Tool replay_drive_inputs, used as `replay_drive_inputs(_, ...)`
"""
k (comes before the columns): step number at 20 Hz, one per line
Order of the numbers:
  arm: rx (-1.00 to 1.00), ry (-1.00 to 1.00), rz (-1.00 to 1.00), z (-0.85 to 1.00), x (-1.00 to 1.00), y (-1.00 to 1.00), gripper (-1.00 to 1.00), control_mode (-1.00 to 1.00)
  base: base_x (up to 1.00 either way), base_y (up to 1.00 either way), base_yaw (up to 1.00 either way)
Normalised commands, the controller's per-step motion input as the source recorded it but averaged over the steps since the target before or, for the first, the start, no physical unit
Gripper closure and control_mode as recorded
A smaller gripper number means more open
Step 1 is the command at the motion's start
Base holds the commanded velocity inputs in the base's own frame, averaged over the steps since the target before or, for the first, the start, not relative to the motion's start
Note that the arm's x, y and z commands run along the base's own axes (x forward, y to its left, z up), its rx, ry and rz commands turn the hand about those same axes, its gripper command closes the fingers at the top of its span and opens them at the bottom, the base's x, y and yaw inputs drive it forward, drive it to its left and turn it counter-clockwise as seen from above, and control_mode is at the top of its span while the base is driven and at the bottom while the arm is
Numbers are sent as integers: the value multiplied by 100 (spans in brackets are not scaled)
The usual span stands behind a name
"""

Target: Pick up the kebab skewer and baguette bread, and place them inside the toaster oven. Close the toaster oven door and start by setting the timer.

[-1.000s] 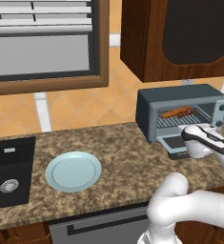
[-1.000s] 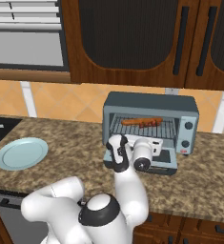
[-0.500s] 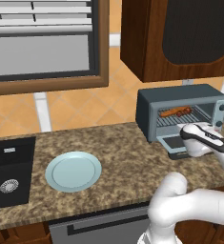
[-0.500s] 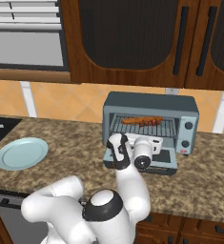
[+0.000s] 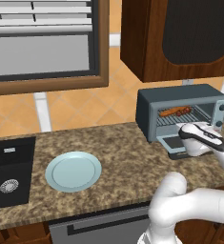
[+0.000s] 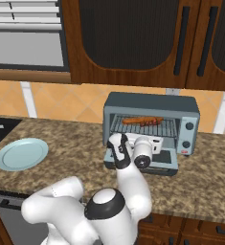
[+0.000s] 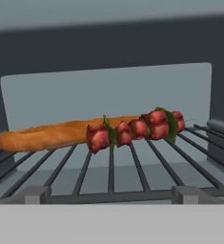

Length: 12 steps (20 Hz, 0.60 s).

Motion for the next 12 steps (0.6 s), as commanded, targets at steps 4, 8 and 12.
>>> replay_drive_inputs(4,0,0,0,0,-5,-1,-100,-100,0,0,0)
replay_drive_inputs(8,-1,0,0,0,-55,-24,-100,-100,0,0,0)
replay_drive_inputs(12,-1,0,0,8,-70,-36,-100,-100,0,0,0)
